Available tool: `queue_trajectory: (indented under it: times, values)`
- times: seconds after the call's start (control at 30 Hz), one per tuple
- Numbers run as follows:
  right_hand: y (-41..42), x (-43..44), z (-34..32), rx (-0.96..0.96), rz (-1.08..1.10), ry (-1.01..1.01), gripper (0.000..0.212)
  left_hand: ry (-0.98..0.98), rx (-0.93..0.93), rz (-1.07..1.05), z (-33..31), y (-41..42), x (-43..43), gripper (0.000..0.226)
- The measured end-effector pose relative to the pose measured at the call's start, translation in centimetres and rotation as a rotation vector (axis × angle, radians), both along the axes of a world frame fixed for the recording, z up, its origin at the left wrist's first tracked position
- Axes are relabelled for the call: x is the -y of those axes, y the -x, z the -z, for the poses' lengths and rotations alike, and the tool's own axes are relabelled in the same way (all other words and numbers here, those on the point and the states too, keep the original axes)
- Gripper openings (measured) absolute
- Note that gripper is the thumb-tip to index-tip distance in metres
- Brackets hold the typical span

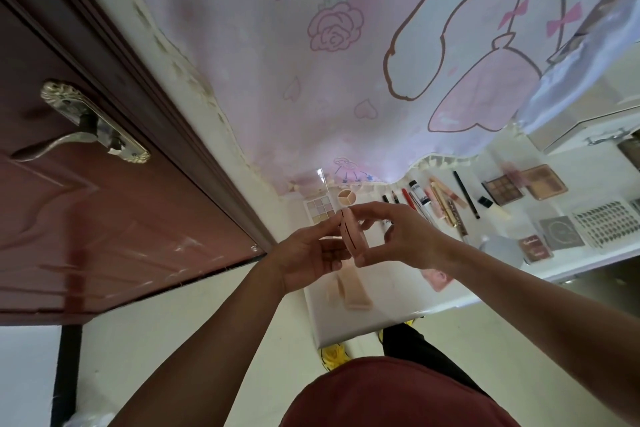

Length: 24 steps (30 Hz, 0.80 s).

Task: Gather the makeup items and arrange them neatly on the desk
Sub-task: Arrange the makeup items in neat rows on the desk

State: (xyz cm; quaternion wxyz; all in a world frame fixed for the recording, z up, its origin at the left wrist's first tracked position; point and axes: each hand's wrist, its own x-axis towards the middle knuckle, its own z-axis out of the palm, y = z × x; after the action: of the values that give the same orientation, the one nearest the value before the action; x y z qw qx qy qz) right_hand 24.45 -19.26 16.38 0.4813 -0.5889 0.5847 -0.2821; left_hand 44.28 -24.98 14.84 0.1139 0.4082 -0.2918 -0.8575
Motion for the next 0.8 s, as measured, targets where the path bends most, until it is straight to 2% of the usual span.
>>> queue_trajectory:
  times: [0.13, 0.33, 0.53, 0.7, 0.8]
  values:
    - [0.1, 0.2, 0.2, -0.045, -0.046, 0.004, 0.078, 0.011, -0.009, -0.031, -0.4, 0.1, 0.0, 0.035]
    - [0.8, 0.0, 0.2, -0.097, -0.059, 0.019, 0.080, 0.000, -0.009, -0.078, -0.6, 0.5, -0.1, 0.027]
    - [1.2, -0.5, 0.8, -0.113, -0.026, 0.024, 0.080, 0.010, 0.028, -0.054, -0.4, 1.1, -0.2, 0.048]
    - [1.8, -0.9, 1.3, -0.240, 0.019, 0.061, 0.082, 0.172, 0.089, 0.002, -0.7, 1.4, -0.1, 0.031]
    - [2.1, -0.9, 1.0, -0.153, 0.059, -0.016, 0.066, 0.233, 0.140, 0.014, -0.7, 1.2, 0.2, 0.014]
